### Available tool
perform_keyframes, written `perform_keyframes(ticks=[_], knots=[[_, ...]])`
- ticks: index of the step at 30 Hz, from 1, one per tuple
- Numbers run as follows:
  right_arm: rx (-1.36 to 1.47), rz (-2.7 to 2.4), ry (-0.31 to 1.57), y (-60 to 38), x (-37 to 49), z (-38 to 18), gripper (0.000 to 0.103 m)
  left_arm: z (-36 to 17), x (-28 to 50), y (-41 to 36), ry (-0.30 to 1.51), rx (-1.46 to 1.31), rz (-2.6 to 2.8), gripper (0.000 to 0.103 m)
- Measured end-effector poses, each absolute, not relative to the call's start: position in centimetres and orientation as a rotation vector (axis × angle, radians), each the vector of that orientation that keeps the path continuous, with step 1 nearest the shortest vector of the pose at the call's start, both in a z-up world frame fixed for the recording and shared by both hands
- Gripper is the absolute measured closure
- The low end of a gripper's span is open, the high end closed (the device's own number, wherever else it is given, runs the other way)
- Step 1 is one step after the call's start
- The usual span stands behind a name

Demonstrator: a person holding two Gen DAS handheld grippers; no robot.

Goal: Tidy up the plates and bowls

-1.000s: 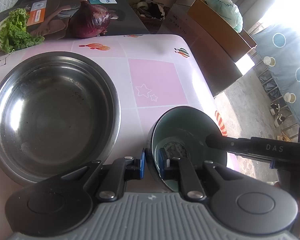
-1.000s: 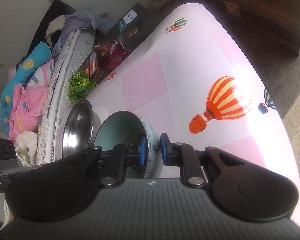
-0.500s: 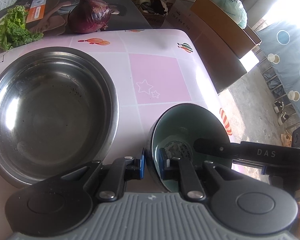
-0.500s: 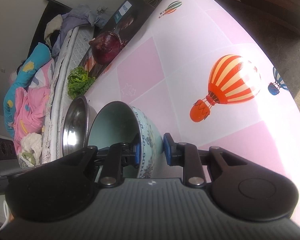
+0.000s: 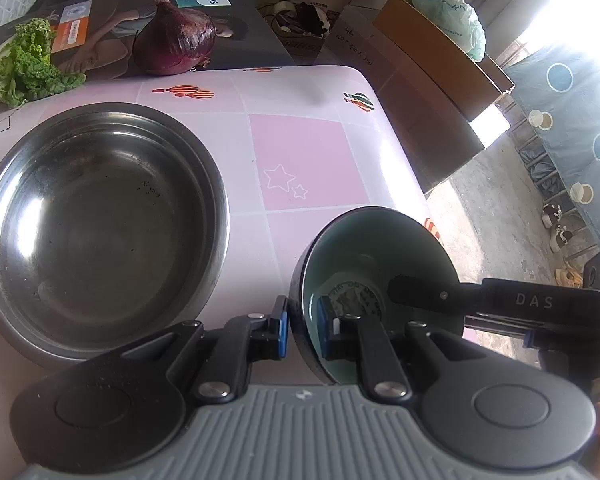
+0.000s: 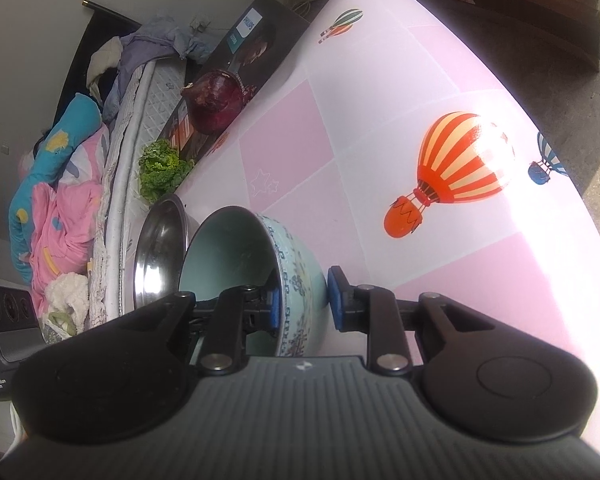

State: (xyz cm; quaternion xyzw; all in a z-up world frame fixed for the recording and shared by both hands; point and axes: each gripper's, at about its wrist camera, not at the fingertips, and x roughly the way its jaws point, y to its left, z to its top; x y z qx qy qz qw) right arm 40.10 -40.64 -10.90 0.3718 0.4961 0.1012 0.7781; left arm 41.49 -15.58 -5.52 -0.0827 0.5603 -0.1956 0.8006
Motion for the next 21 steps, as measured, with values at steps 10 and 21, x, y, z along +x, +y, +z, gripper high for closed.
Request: perform_keyframes(ticks=[10, 21], knots=[[0.763, 0.223, 1.028, -39.9, 39.4, -6.2, 0.081, -2.2, 40.4, -14.3, 1.133, -0.206, -0.441, 0.088], [0.694, 0.304, 1.02, -34.0, 42.0, -2.2, 0.081, 0.8, 40.7, -8.3, 1.057, -0.269, -0.365, 0.088]])
